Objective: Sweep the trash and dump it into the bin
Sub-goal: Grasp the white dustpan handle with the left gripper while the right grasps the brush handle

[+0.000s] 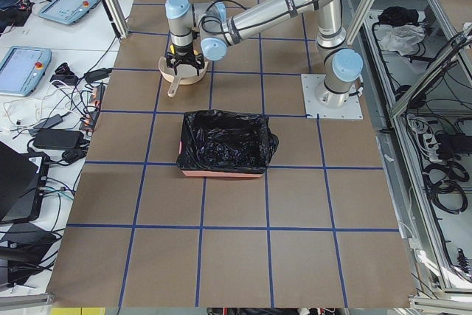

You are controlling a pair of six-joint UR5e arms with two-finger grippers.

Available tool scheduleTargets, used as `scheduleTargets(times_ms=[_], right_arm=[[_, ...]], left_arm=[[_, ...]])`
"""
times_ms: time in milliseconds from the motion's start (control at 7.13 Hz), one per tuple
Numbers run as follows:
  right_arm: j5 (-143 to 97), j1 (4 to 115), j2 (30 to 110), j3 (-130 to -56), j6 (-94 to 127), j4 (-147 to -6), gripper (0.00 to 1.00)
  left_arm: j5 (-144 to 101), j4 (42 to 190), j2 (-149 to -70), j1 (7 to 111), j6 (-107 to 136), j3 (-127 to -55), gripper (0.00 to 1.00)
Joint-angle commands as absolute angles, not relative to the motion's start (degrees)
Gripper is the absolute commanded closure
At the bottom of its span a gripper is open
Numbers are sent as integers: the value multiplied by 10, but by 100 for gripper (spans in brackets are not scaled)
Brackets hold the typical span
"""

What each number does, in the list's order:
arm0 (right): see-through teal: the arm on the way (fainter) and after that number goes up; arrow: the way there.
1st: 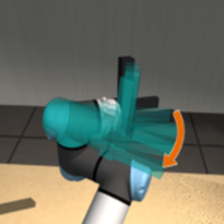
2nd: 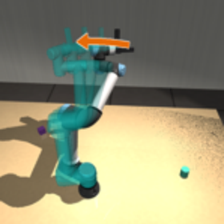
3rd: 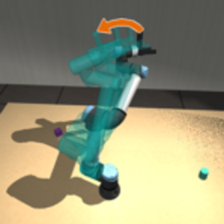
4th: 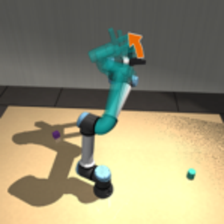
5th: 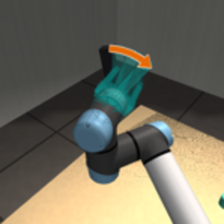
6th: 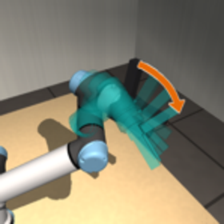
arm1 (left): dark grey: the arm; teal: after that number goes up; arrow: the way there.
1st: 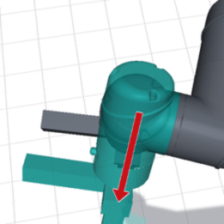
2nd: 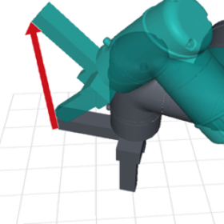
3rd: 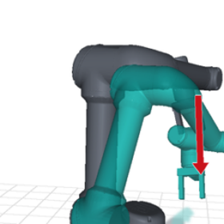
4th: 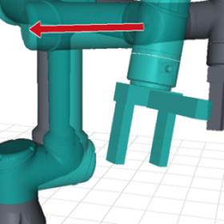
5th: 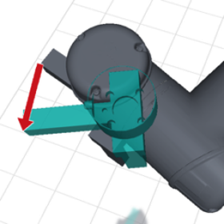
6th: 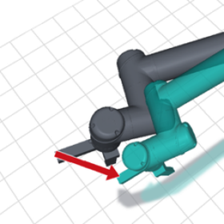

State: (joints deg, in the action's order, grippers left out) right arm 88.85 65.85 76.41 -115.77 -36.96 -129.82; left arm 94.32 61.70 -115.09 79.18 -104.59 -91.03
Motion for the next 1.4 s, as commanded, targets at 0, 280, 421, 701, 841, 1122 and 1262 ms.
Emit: scheduleTargets(times_ms=[0, 280, 421, 701, 841, 1122, 1262], right_arm=[[890, 657, 764, -1158, -370, -1296, 41], [891, 654, 765, -1156, -367, -1296, 42], [890, 652, 765, -1155, -367, -1296, 40], [890, 651, 766, -1155, -366, -1300, 44], [889, 650, 766, -1154, -364, -1299, 51], [884, 650, 766, -1154, -364, -1299, 63], [884, 650, 766, -1154, -365, -1299, 78]], left_arm=[[931, 595, -1182, 786, -1074, -880, 0], [881, 599, -1198, 776, -1016, -873, 0], [879, 594, -1199, 775, -1003, -874, 0], [885, 577, -1205, 774, -999, -881, 0], [885, 570, -1212, 773, -1000, -888, 0], [884, 563, -1218, 759, -1005, -898, 0], [885, 562, -1216, 759, -1004, -897, 0]])
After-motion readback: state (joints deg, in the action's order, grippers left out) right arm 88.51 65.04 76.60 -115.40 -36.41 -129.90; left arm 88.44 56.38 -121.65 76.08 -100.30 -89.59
